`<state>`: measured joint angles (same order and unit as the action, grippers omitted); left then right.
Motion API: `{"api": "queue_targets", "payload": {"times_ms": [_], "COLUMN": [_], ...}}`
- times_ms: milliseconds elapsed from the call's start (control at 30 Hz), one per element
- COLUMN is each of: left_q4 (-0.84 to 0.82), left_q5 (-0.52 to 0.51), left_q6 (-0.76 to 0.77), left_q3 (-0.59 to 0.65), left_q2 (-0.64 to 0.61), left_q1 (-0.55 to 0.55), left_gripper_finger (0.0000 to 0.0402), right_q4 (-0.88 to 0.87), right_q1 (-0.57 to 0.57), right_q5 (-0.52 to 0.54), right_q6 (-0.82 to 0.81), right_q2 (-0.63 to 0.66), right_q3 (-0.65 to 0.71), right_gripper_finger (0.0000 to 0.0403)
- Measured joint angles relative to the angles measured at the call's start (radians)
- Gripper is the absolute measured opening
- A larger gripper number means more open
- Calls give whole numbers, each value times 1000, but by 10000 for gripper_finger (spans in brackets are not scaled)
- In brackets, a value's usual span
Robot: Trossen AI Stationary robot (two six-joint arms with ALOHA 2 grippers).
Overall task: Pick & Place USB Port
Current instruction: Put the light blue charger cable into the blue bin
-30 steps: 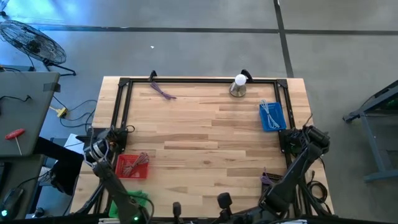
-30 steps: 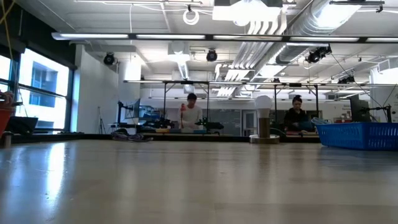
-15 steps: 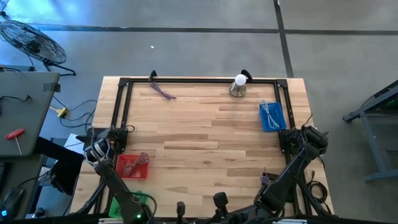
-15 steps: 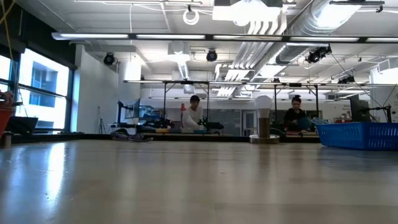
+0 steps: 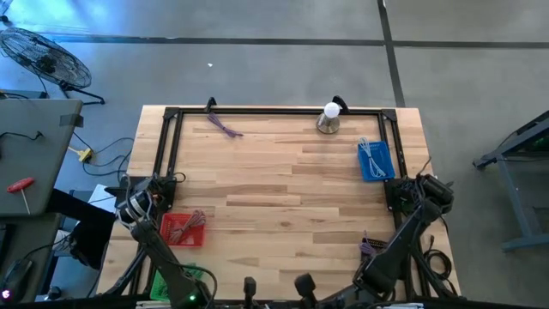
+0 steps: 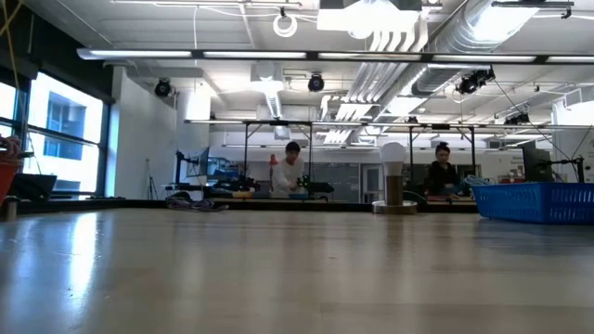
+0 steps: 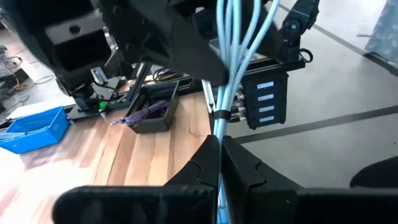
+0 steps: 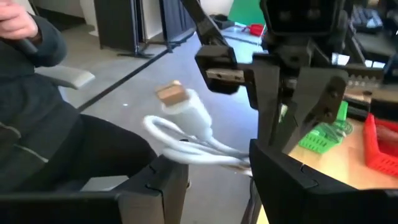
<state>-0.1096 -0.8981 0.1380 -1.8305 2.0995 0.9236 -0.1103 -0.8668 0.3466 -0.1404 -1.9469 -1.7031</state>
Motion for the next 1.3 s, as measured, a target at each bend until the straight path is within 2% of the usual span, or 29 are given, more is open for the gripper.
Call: {"api": "queue_targets", "payload": {"times_ms": [633, 800, 967, 1300], "left_q4": [-5, -30, -41, -19], "left_q5": [-3, -1, 11, 57], "left_q6": [1, 0, 4, 24], "left_q3": [0, 0, 0, 0], "left_q2": [0, -2, -2, -2], "left_q1": [-1, -1, -1, -1], "left_gripper_finger": [0, 2, 20, 95], "right_q4": [11, 9, -16, -97], "right_q1": [-4, 1, 10, 9], "right_q5": [13, 14, 11, 82], "right_q6": [60, 63, 66, 31], "right_q2": [0, 0, 2, 2], "right_q3": [0, 0, 0, 0], "right_gripper_finger": [157, 112, 18, 11]}}
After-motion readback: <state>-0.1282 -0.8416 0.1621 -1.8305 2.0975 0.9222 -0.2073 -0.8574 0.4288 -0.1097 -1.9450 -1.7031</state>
